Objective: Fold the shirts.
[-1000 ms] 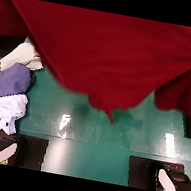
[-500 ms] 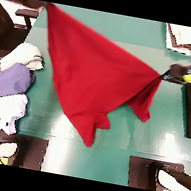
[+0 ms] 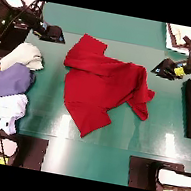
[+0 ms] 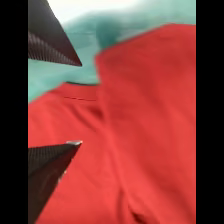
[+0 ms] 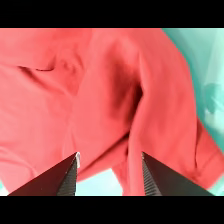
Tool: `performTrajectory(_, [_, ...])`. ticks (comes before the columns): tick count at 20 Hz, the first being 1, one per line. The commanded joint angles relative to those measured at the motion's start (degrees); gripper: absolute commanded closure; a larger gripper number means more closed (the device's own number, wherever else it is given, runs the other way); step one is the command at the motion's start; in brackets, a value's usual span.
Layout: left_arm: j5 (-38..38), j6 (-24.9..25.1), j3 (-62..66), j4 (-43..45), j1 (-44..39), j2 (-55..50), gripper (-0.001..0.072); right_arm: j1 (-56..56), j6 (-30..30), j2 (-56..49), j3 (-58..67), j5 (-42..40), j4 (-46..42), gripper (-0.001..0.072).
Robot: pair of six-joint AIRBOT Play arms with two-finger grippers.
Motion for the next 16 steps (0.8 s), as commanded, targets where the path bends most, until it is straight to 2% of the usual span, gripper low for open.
performTrajectory(1, [-3.9,-1.0,-6.6,0.0,0.8,4.2,0.0163,-2.8,-2.2,5.5,-6.0,1.1,1.5,0.0260])
performTrajectory(5, [3.0,-1.9,-32.9,-1.6,0.7,15.7,0.0163,-3.7,-2.4,15.3,-18.9,0.5,1.4,0.0260])
performTrajectory(9, [11.3,0.7,-57.0,-10.5,0.7,25.2,0.0163,-3.7,-2.3,22.0,-26.5,-3.5,2.5,0.0261])
performTrajectory(13, [15.8,6.3,-67.3,-19.6,0.4,26.5,0.0163,-3.7,-2.3,23.3,-28.0,-3.5,2.6,0.0261])
performTrajectory(16, [22.3,6.0,-69.6,-19.9,-4.4,26.4,0.0163,-2.5,-2.3,23.3,-28.0,-3.8,2.5,0.0261])
